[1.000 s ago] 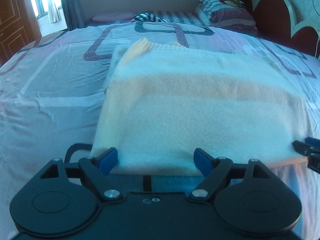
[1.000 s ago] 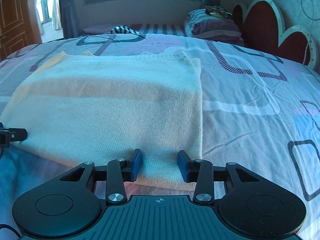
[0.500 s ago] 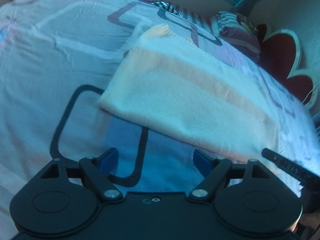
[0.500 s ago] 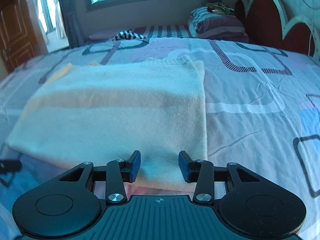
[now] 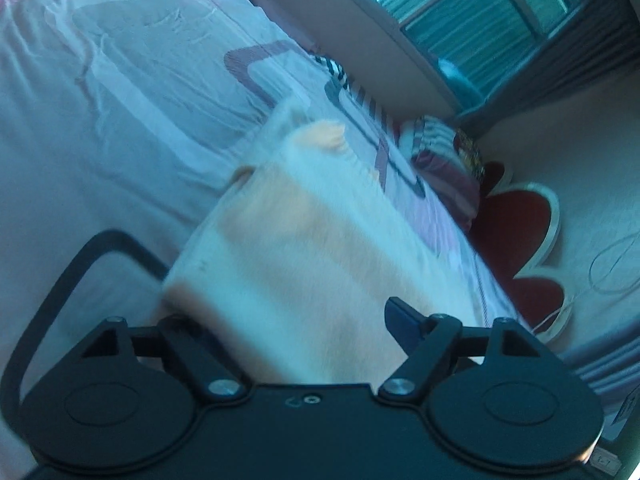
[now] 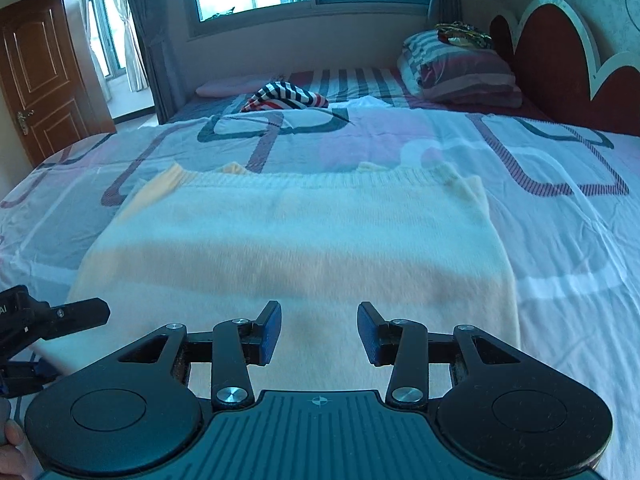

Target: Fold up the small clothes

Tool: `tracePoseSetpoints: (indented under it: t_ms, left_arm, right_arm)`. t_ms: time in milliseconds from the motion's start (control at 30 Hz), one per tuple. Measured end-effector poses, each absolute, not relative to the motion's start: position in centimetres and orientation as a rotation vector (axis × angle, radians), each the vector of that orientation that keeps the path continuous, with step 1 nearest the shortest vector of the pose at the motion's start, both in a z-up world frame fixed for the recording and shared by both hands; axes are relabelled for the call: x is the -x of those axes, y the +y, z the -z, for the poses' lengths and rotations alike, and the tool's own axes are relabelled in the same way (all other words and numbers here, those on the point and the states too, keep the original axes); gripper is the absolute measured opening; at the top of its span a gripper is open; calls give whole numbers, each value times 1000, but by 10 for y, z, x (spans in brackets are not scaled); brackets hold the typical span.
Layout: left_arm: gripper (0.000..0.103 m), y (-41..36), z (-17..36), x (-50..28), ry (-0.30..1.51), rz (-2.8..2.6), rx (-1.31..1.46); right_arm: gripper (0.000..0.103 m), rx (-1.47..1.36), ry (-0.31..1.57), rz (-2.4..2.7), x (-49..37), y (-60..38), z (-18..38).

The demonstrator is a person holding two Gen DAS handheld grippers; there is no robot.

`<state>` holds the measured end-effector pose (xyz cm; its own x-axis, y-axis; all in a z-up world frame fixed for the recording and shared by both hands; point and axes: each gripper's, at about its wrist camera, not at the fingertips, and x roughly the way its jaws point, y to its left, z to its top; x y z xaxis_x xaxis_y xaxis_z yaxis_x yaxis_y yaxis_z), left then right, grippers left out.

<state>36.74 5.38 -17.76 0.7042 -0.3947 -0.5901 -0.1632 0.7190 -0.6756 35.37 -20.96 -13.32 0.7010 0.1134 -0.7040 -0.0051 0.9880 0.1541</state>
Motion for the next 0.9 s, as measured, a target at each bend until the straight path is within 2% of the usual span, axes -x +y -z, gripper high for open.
tracePoseSetpoints:
  t_ms: [100,167,200,233,267,333,367,667,900]
  left_arm:
    - [69,59,182,-379,767,132,823]
    - [56,62,186,-384,756,121,843]
    - [53,63,188,-386,752,116,853]
    - [45,65,189,-386,750,112,863]
    - [31,66,191,-386,749,105,868]
    - [12,69,195,-388,759,89,879]
    - [8,71,196,-388,759,84,881]
    - [6,49,151,-383,674,146,680]
    - [6,-20,95,-387,600,350,408]
  right_arm:
    - [42,-131,778,-61,-372,-204,132]
    - [42,-118,765,-55,-383,-199,133]
    - [42,-113,764,-53,-388,-197,135]
    - [42,-106,766,-54,-393,-195,137]
    - [42,-93,772,-53,-396,-192,141]
    - [42,-47,816,-43,-402,-186,156]
    - [43,-42,830,-50,-402,-186,164]
    - [45,54,766,-64,-395,-178,181]
    - [45,-88,770,-75,-394,-203,164]
